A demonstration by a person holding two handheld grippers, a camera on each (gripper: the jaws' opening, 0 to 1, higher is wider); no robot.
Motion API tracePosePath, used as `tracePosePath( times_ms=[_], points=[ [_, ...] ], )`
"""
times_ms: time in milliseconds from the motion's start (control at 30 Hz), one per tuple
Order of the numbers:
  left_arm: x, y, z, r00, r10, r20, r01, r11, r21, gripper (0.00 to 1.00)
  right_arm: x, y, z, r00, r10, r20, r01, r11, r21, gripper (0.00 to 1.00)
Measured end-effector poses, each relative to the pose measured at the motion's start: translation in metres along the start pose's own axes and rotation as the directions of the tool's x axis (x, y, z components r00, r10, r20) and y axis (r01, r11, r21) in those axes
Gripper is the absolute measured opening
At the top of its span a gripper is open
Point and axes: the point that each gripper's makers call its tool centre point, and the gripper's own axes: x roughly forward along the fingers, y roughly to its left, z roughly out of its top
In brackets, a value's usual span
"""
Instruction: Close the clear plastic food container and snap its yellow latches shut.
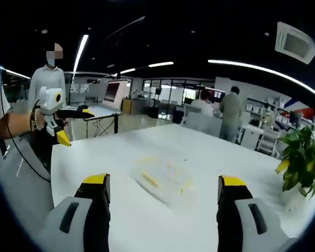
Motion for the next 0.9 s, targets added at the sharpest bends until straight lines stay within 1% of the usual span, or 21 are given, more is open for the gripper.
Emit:
tracePosePath(
  times_ms=[100, 200, 267, 300, 400, 433, 500, 633, 667, 733, 800, 867, 900],
  points=[
    [-0.010, -0.003, -0.005, 1.000, 0.016, 0.002, -0.016, 1.000, -0.004, 0.99, -0.008, 0.006, 0.004, 0.998, -0.042, 0.048, 0.041, 0.999, 0.024, 0.84],
    [-0.020, -0.005, -0.009, 1.000, 0.021, 0.001, -0.021, 1.000, -0.002, 0.99, -0.016, 0.014, 0.004, 0.995, -0.077, 0.062, 0.076, 0.997, 0.022, 0.87],
    [-0.026, -0.002, -0.015, 0.999, 0.039, 0.007, -0.039, 0.999, -0.007, 0.99, -0.020, 0.019, -0.003, 0.992, -0.109, 0.060, 0.108, 0.994, 0.027, 0.87],
    [-0.029, 0.000, -0.021, 0.999, 0.047, -0.008, -0.047, 0.998, -0.029, 0.99, -0.023, 0.019, -0.009, 0.989, -0.136, 0.051, 0.134, 0.990, 0.046, 0.87],
    [-0.034, -0.002, -0.031, 0.999, 0.047, -0.016, -0.048, 0.998, -0.044, 0.99, -0.030, 0.021, -0.017, 0.984, -0.168, 0.053, 0.163, 0.983, 0.082, 0.88],
    [-0.034, -0.004, -0.036, 0.999, 0.046, -0.024, -0.047, 0.998, -0.042, 0.99, -0.033, 0.019, -0.020, 0.981, -0.188, 0.055, 0.183, 0.979, 0.092, 0.88],
    [-0.034, -0.007, -0.044, 0.998, 0.037, -0.046, -0.039, 0.998, -0.048, 0.99, -0.035, 0.022, -0.028, 0.980, -0.197, 0.035, 0.193, 0.976, 0.101, 0.88],
    [-0.037, -0.012, -0.052, 0.998, 0.019, -0.054, -0.023, 0.997, -0.074, 0.99, -0.039, 0.026, -0.040, 0.979, -0.205, 0.009, 0.203, 0.973, 0.109, 0.88],
    [-0.039, -0.015, -0.056, 0.998, 0.008, -0.066, -0.013, 0.997, -0.082, 0.99, -0.039, 0.028, -0.044, 0.979, -0.206, -0.001, 0.205, 0.973, 0.107, 0.88],
    [-0.042, -0.013, -0.065, 0.996, 0.013, -0.091, -0.020, 0.997, -0.077, 0.99, -0.039, 0.032, -0.052, 0.980, -0.199, -0.028, 0.201, 0.974, 0.109, 0.88],
    [-0.046, -0.013, -0.073, 0.993, 0.010, -0.114, -0.021, 0.995, -0.095, 0.98, -0.039, 0.034, -0.056, 0.980, -0.197, -0.043, 0.200, 0.974, 0.108, 0.88],
    [-0.047, -0.012, -0.077, 0.992, 0.016, -0.123, -0.029, 0.994, -0.109, 0.98, -0.038, 0.036, -0.060, 0.980, -0.190, -0.054, 0.195, 0.974, 0.113, 0.89],
    [-0.048, -0.012, -0.077, 0.993, 0.015, -0.119, -0.028, 0.994, -0.109, 0.98, -0.038, 0.037, -0.062, 0.981, -0.183, -0.060, 0.189, 0.975, 0.116, 0.88]
  ],
)
